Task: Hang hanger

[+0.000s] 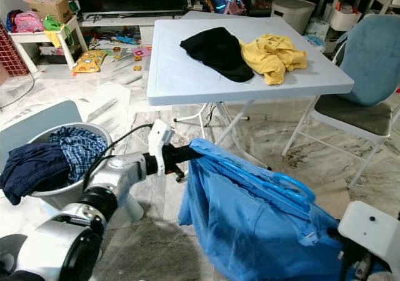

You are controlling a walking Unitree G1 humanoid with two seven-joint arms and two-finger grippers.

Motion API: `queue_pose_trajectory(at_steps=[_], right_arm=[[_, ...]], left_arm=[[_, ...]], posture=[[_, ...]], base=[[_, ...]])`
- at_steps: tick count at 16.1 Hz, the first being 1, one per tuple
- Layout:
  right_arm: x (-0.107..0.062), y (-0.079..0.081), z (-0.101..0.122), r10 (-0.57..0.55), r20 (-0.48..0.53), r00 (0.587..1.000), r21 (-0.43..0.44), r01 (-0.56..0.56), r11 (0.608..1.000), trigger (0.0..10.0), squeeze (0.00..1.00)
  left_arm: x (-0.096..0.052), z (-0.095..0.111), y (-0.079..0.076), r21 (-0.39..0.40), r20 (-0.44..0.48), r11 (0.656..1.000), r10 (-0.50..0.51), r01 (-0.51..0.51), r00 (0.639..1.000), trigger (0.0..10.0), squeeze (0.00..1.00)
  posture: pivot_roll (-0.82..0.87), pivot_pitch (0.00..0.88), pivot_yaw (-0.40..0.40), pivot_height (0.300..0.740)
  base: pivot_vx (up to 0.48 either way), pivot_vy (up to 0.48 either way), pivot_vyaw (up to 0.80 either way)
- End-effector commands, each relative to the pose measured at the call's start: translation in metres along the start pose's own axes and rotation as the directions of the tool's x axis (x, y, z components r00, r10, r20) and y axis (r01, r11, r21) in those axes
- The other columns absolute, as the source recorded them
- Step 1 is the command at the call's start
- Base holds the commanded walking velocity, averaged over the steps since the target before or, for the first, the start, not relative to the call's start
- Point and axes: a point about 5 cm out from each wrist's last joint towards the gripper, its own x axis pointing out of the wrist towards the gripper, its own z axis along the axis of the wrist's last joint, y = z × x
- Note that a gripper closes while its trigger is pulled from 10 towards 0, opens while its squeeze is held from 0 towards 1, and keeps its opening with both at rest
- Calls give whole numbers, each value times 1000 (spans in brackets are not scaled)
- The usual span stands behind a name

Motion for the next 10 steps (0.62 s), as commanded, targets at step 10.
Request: queue_pose_trajectory(at_steps=[10], right_arm=[[8,-28,-7,-195,-44,980,-150,186,971,10000,0]], left_arm=[[-2,16,-32,-158,16,912,-380,378,925,0,0]], posture=[[-89,0,-17,740]], base=[[0,0,0]])
